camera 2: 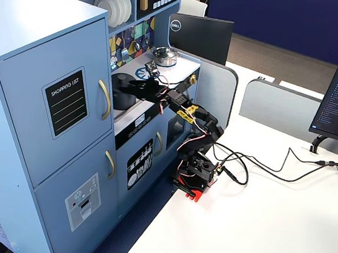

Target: Pick up the lid from the counter and put it on the gray recipient

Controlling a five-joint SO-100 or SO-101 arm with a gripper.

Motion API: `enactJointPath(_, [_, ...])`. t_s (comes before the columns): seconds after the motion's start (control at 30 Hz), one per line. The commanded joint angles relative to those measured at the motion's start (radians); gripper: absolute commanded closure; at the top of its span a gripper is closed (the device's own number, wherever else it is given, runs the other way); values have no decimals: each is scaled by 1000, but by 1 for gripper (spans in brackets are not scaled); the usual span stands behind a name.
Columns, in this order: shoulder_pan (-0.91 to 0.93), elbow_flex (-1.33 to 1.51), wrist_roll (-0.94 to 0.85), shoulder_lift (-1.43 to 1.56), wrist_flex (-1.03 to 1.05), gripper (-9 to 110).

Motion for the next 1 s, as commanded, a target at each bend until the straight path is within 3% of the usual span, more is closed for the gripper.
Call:
enactJointPath(0.0, [-32,-92,31,176,304,83])
enactJointPath(0.17, [-63,-115,20,365,752,95])
enactJointPath(0.27, [-51,-12,-21,468,879,101])
enactJointPath(0.73, [-55,897,63,781,598,101])
enactJointPath(0.87, [-64,1000,97,815,615,101])
enactJointPath(0.97, [-98,1000,120,805,750,101])
